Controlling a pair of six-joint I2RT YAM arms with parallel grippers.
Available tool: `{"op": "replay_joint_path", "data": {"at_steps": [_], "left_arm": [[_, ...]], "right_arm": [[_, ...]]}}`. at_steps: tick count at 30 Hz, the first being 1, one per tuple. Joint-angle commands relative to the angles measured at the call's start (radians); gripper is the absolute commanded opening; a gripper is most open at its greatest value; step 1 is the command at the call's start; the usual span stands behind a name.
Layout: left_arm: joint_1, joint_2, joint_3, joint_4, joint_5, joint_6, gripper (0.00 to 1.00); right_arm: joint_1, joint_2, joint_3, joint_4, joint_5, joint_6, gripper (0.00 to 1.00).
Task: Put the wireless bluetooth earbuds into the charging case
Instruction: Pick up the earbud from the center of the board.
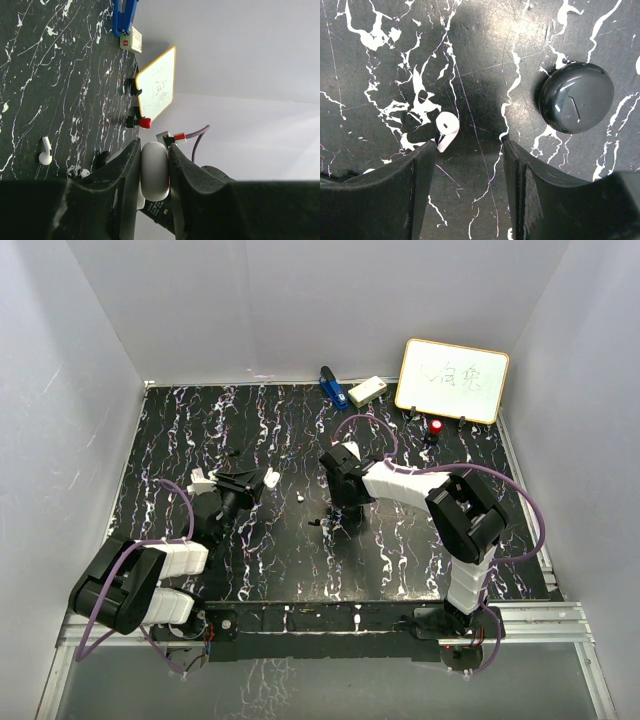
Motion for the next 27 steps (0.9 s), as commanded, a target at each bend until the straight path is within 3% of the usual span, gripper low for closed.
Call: {"op": "replay_joint_path", "data": {"at_steps": [1,10,27], "left_arm": [[0.004,-0.023,0.017,0.017,0.009,0.01,0.0],[0.004,-0.009,0.008,0.034,0.003,0.003,0.0],[0.004,0.017,0.0,0.082,0.016,-0.017,0.0]], "right_arm": [[-0.001,-0.018,-0.023,-0.046,0.046,-0.003,0.54],[-0.001,-0.011,0.023,-0.024,0.001,-0.005,0.51],[-0.001,0.099,0.132,-0.067,-0.058,0.156,0.48]]}}
